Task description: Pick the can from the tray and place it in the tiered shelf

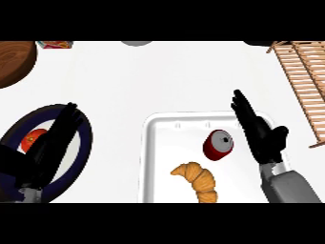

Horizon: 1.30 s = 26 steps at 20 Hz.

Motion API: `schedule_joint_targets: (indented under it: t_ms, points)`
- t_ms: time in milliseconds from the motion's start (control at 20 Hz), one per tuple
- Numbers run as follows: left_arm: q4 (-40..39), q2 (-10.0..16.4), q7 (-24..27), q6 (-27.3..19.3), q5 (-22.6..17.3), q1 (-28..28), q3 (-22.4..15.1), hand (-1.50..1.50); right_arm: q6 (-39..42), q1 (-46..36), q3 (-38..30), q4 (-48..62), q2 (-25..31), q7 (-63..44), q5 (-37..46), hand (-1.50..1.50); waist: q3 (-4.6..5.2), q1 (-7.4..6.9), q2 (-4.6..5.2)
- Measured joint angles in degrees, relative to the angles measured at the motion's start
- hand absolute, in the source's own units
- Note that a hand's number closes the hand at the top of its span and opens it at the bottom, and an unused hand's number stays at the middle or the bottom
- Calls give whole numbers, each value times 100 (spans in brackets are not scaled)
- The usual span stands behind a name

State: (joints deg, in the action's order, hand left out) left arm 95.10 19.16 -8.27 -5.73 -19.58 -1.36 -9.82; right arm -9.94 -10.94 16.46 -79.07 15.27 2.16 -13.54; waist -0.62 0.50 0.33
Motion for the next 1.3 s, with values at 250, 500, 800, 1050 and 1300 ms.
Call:
schedule_joint_targets:
  t_ms: [250, 500, 800, 1050, 1300]
  points:
    - [-79, 209, -55, -98, 149, 403, 390, 0, 217, -531, -466, -383, 461, -33, -2, 150, 43, -25, -23]
    - [-271, 222, -146, -271, 281, 823, 526, 0, -15, -1042, -1178, -44, 823, -439, -101, -150, 63, -5, -14]
    - [-585, 193, -265, -244, 337, 1184, 627, 0, 1075, -937, -1653, -302, 850, -233, -1111, -150, 60, 2, -28]
    - [-850, 196, -270, -199, 380, 1419, 741, 0, 1657, -906, -1485, -1171, 1465, -1173, -1309, -150, 68, 40, -52]
    - [-855, 172, -251, -184, 403, 1401, 734, 0, 2235, -1147, -879, -1697, 2422, -2281, -805, -150, 84, -13, -69]
